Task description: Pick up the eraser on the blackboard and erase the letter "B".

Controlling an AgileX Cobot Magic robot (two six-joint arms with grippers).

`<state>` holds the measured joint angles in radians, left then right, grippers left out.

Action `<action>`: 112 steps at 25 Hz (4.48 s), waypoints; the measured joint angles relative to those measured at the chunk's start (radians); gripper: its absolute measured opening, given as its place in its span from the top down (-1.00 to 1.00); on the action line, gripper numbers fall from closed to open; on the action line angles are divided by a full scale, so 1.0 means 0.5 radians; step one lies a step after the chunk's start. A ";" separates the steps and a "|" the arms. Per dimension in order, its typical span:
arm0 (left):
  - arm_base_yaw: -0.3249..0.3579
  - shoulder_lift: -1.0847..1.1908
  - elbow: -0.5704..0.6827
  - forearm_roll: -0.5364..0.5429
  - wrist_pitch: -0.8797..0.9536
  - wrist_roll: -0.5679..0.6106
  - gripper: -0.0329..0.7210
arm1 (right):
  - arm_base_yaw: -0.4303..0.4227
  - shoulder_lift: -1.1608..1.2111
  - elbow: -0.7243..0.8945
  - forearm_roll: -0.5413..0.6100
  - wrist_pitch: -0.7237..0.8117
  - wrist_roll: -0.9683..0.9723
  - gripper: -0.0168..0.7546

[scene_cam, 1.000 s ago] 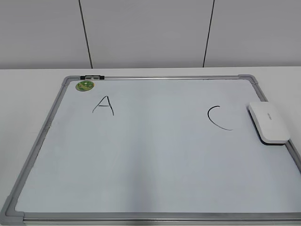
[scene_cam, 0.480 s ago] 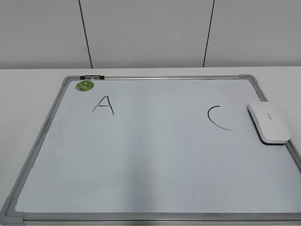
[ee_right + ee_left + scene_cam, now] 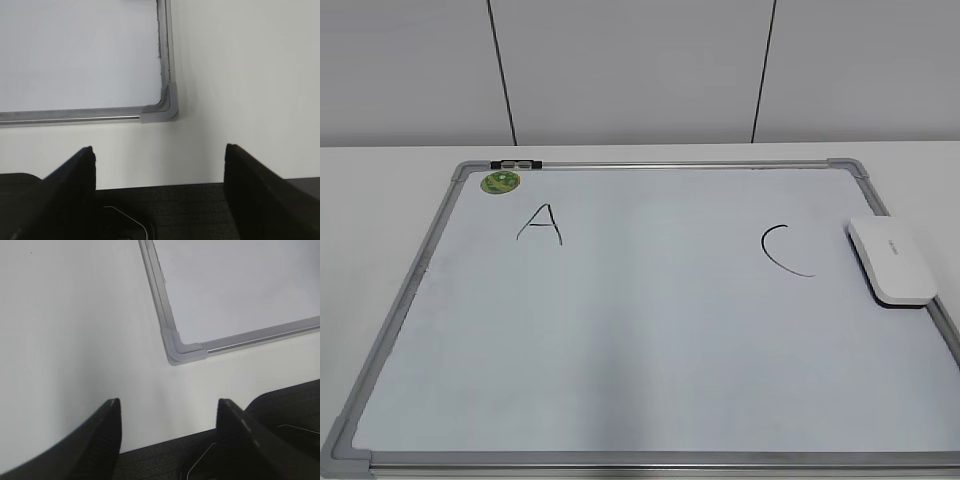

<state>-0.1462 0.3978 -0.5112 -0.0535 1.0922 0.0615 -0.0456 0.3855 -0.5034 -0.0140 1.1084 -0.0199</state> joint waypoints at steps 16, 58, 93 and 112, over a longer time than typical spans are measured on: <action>0.000 0.000 0.000 0.000 0.000 -0.004 -0.26 | 0.000 -0.009 0.028 -0.010 0.041 0.003 -0.57; 0.318 -0.776 0.000 0.000 0.012 -0.004 -0.26 | 0.000 -0.802 0.028 -0.015 0.073 0.003 -0.56; 0.318 -0.776 0.000 0.000 0.012 -0.004 -0.16 | 0.000 -0.802 0.028 0.052 0.069 -0.024 -0.56; 0.318 -0.776 0.000 0.000 0.012 -0.004 0.11 | 0.000 -0.802 0.028 0.152 0.069 -0.158 -0.56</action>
<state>0.0126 0.0097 -0.5112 -0.0535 1.0984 0.0596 -0.0456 -0.0154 -0.4894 0.0619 1.1428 -0.0989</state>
